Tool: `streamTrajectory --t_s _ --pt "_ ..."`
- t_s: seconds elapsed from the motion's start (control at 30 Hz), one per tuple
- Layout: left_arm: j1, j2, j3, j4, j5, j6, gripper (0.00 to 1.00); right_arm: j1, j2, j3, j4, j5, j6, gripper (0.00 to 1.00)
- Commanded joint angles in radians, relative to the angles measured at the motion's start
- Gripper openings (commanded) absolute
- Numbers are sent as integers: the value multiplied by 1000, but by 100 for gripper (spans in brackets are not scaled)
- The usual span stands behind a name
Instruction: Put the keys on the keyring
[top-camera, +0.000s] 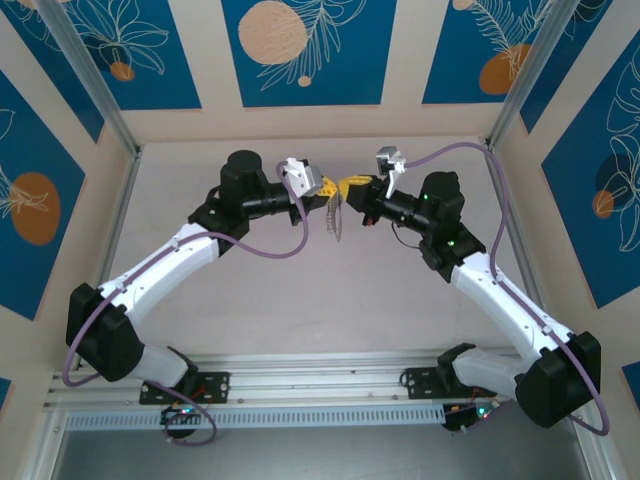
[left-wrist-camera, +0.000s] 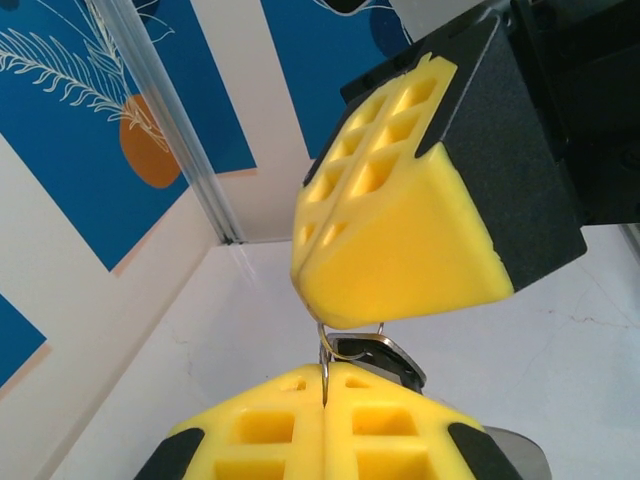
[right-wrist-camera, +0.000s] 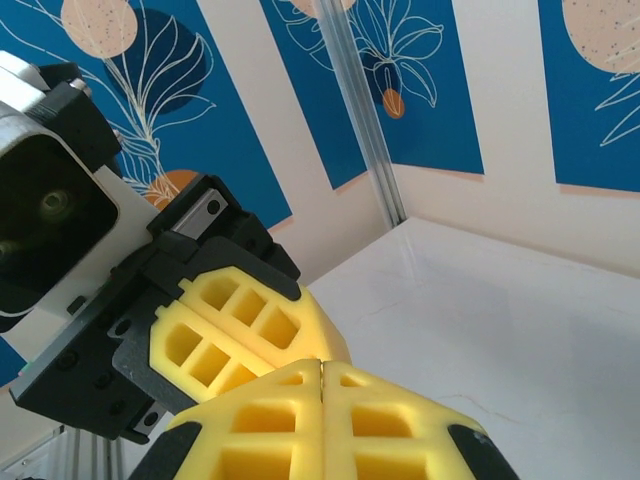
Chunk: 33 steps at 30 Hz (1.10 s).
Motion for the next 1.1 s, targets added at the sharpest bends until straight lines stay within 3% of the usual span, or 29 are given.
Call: streamTrajectory --t_s 0.0,1.07 --pt "-10 -27 -1 26 38 10 0 2 5 31 21 16 -19 0" --pt "-11 -31 -4 30 32 6 0 -11 -3 -1 6 -5 -3 0"
